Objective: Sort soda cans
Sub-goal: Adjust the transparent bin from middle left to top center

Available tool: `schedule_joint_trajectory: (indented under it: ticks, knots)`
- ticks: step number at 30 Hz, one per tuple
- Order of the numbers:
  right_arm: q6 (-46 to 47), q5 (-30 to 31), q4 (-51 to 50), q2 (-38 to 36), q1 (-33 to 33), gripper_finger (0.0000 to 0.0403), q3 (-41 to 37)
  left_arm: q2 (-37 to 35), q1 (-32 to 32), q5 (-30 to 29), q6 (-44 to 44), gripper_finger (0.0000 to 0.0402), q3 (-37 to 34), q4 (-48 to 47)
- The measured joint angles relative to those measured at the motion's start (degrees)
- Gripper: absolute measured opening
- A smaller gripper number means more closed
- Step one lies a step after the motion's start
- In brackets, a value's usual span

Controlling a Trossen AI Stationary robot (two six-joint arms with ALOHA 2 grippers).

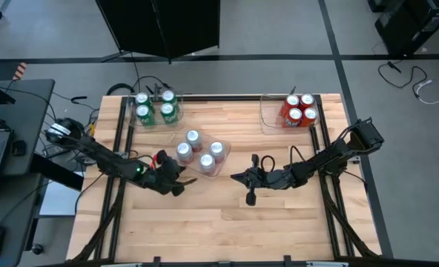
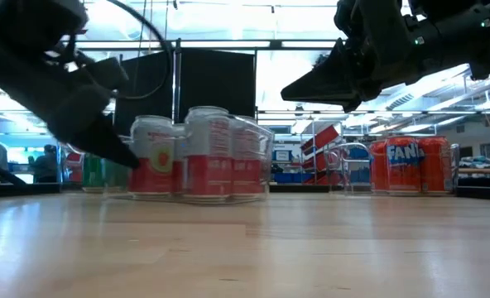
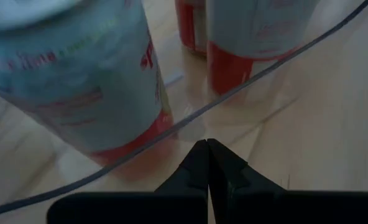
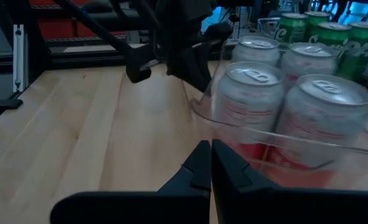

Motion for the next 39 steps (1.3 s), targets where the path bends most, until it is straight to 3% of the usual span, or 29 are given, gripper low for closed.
schedule_joint_trajectory:
  ticks: [8,19,26,39]
  knots:
    - [2.64,1.34,-2.72,-0.01,-0.35,0.0,0.47,3.39,5.1,2.29,8.26,0.0001,0.09,9.27]
    - [6.97,7.88,-22.78,0.0,1.59,0.0,12.0,13.5,10.12,4.15,16.51,0.0001,0.15,26.25]
    - [8.56,8.39,-22.36,0.89,2.22,0.0,12.85,15.06,12.93,7.14,20.23,0.0001,0.22,33.44]
    - [13.75,10.09,-19.96,12.95,-3.36,0.0,16.2,15.06,14.75,11.1,22.48,0.0001,0.26,37.41]
